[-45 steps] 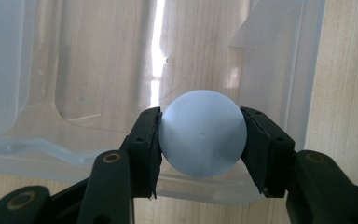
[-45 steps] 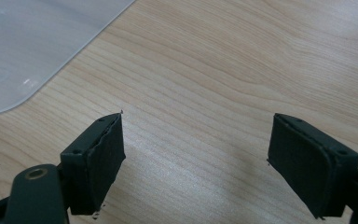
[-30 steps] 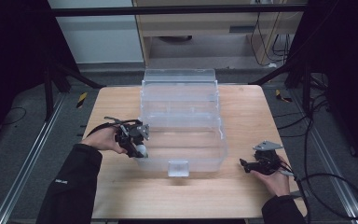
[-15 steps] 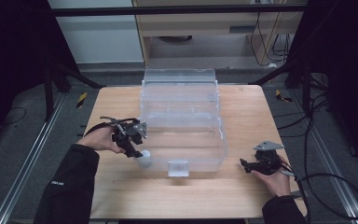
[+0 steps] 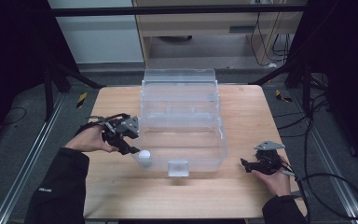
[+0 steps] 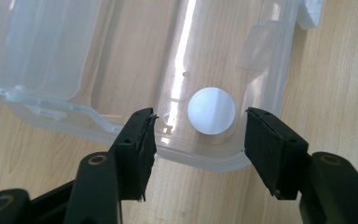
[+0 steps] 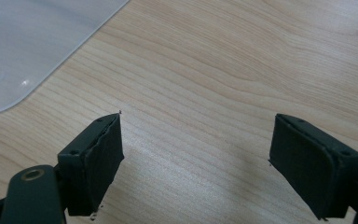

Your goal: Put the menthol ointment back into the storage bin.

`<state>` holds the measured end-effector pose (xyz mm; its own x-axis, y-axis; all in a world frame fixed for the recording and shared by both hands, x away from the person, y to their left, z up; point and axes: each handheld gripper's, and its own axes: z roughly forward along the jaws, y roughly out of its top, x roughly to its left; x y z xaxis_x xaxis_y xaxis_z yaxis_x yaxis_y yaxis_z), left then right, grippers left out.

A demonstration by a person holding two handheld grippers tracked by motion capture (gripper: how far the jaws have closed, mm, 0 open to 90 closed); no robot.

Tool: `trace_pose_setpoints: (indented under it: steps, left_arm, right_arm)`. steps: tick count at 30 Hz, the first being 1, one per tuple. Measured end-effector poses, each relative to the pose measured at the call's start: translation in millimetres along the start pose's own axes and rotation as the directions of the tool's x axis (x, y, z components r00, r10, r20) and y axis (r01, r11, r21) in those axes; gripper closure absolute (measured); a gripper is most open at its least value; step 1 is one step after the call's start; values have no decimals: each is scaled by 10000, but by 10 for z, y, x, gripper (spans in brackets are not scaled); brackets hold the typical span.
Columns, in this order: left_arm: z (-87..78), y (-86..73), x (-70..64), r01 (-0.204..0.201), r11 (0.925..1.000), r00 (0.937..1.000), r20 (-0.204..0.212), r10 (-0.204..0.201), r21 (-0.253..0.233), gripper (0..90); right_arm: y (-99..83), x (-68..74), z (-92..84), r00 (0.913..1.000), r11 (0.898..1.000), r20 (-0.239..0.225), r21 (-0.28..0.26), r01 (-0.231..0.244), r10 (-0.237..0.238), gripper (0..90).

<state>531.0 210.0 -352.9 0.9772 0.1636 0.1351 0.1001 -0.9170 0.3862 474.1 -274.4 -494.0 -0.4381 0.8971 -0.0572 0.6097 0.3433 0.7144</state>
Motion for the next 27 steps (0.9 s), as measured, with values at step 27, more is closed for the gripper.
trace_pose_setpoints:
  steps: [27]
  left_arm:
    - [-159, -828, -334, 3627, 8724, 8913, -1514, -4274, -3276, 361]
  right_arm:
    - [-5, -23, -27, 9997, 9997, 25, 27, -254, 254, 176]
